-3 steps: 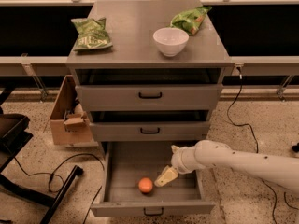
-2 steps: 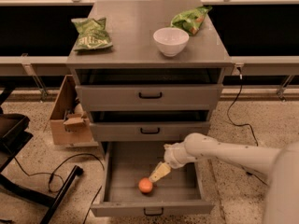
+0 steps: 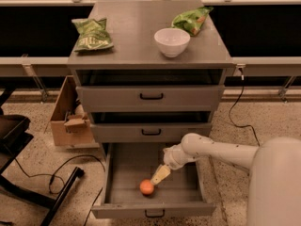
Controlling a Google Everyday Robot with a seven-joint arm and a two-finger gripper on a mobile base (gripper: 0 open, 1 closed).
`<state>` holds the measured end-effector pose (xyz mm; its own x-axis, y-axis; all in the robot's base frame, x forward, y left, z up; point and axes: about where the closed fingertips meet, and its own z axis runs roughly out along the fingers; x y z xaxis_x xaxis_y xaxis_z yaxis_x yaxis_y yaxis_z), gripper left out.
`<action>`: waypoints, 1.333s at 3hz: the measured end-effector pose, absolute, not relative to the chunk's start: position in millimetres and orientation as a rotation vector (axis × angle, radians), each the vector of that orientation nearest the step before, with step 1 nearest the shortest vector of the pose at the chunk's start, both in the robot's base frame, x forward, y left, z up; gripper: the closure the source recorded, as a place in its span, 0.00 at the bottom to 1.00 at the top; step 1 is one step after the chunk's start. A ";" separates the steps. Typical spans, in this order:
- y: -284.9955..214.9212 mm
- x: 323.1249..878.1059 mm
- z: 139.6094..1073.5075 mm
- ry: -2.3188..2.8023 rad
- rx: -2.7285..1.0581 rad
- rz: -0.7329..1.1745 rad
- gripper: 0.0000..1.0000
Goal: Pick orange from bottom drawer and place on counter
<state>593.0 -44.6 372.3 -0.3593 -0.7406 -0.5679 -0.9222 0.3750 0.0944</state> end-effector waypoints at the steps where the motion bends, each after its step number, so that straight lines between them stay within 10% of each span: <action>1: -51.3 607.4 324.3 2.219 -1.435 0.578 0.00; 4: -54.7 620.5 209.9 2.142 -1.379 0.698 0.00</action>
Offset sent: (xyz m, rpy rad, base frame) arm 0.0456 -0.0346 -0.1440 0.0487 0.0034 -0.0088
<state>620.5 -54.7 209.9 -0.3656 -0.6682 -0.6480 -0.9217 0.3567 0.1521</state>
